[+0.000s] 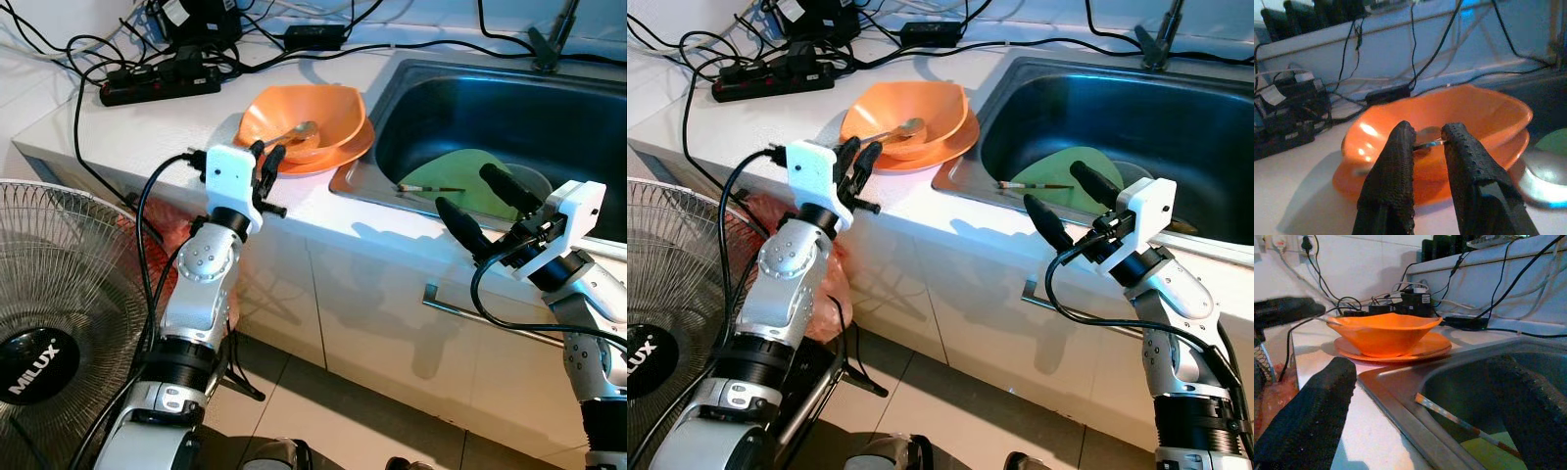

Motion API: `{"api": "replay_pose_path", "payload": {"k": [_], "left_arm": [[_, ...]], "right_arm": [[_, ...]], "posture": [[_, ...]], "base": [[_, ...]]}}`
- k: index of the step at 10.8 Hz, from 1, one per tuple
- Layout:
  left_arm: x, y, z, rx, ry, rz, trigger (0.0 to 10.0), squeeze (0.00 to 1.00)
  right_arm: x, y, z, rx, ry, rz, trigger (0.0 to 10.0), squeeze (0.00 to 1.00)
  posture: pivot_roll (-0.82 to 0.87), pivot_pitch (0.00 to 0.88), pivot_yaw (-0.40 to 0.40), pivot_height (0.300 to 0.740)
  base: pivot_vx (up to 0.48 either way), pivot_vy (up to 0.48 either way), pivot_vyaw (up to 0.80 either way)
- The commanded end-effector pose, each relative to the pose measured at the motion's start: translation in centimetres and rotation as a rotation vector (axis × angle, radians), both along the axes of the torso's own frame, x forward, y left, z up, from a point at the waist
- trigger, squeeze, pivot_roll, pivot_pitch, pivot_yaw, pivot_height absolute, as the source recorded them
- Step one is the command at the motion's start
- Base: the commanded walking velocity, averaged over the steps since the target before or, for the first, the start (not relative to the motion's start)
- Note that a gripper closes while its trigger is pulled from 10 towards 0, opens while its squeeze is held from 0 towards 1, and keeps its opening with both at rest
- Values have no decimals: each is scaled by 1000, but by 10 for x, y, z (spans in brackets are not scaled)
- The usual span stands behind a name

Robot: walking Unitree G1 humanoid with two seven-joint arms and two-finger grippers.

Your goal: Kitchen organization

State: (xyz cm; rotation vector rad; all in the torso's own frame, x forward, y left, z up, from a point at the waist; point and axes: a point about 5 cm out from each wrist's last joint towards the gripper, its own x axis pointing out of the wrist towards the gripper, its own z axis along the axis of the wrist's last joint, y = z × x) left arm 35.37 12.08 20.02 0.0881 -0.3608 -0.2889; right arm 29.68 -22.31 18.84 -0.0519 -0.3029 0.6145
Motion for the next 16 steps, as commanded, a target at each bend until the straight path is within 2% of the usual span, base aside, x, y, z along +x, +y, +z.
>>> {"api": "replay_pose_path", "payload": {"k": [1,2,5,7,8,11,14,16], "left_arm": [[-2,-3,27,-5,-117,-20,2824,0],[-5,-7,40,5,-180,-26,10000,0],[-10,-19,72,13,-299,-72,10000,0],[-7,-45,80,9,-290,-214,10000,0],[-5,-62,80,7,-264,-295,10000,0],[2,-90,70,4,-176,-434,10000,0],[4,-105,62,8,-123,-501,10000,0],[8,-112,55,23,-81,-516,10000,0]], "right_arm": [[0,4,3,-8,-20,14,10000,0],[0,4,3,-7,-19,13,10000,0],[-1,4,3,-6,-22,9,10000,0],[-2,4,3,-9,-25,10,10000,0],[-3,3,3,-17,-23,5,10000,0],[-7,-3,4,-45,-21,-18,10000,0],[-11,-10,5,-64,-19,-42,10000,0],[-12,-14,13,-75,-38,-46,10000,0]], "posture": [[45,110,97,740],[43,109,98,740],[44,109,102,740],[33,109,112,740],[23,112,116,740],[-2,122,126,740],[-11,134,133,740],[-22,138,138,740]], "base": [[0,0,0],[0,0,0],[0,0,0],[0,0,0],[0,0,0],[0,0,0],[0,0,0],[0,0,0]]}}
